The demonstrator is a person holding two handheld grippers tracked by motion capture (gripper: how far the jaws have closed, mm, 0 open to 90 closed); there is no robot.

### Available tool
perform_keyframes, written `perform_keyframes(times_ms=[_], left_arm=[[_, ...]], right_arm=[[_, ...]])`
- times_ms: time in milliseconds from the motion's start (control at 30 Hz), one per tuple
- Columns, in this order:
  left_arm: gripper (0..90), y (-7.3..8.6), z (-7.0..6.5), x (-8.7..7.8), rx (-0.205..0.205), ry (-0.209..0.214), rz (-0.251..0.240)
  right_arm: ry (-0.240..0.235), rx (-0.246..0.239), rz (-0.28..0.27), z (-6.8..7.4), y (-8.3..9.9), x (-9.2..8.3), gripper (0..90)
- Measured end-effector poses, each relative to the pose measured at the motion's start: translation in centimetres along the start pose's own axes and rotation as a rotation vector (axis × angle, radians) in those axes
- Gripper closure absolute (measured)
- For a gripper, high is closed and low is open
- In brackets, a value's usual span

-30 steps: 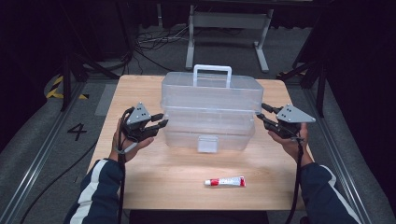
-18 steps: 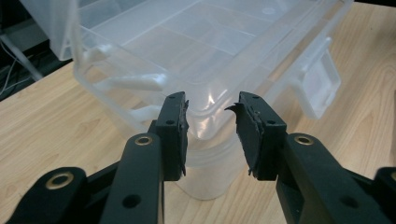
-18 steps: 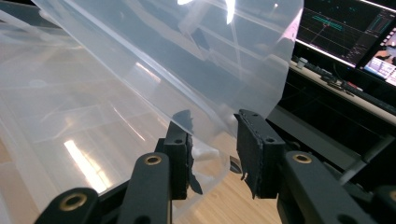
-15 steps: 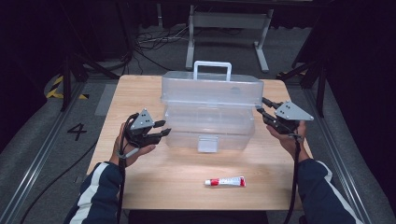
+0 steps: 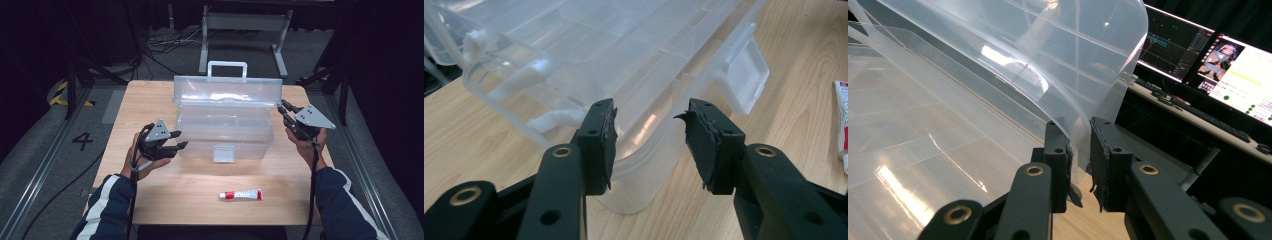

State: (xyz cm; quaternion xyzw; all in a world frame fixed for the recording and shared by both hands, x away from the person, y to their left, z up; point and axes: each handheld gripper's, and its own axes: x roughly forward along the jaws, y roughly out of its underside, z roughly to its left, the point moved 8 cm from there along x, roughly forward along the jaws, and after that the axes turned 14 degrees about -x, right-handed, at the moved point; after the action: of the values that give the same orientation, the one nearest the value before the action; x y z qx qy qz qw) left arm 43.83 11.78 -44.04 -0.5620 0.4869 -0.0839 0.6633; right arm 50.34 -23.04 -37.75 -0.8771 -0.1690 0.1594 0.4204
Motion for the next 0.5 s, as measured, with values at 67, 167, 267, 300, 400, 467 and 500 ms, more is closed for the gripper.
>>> perform_keyframes(times_ms=[67,167,267,300,400,467,500], left_arm=[[55.2,-0.2,-0.3,0.1,0.006,0.007,-0.006],[55.2,-0.4,-0.5,0.1,0.009,0.019,-0.01],[55.0,-0.4,-0.7,0.3,0.013,0.029,-0.007],[55.0,-0.4,-0.7,0.3,0.013,0.029,-0.007],[54.8,-0.4,-1.1,0.7,0.021,0.046,0.001],[54.3,-0.4,-1.3,1.1,0.031,0.048,0.007],[54.2,-0.4,-1.5,1.5,0.034,0.061,0.013]], right_arm=[[0.019,-0.007,0.004,-0.1,-0.1,0.1,79.4],[0.027,-0.003,0.003,-0.2,-0.2,0.2,79.8],[0.032,-0.006,0.018,-0.6,-0.6,0.5,80.4],[0.032,-0.006,0.018,-0.6,-0.6,0.5,80.4],[0.042,-0.006,0.024,-1.0,-1.2,0.7,81.0],[0.043,0.004,0.023,-1.3,-1.4,0.9,81.4],[0.044,0.003,0.024,-1.4,-1.4,0.9,81.5]])
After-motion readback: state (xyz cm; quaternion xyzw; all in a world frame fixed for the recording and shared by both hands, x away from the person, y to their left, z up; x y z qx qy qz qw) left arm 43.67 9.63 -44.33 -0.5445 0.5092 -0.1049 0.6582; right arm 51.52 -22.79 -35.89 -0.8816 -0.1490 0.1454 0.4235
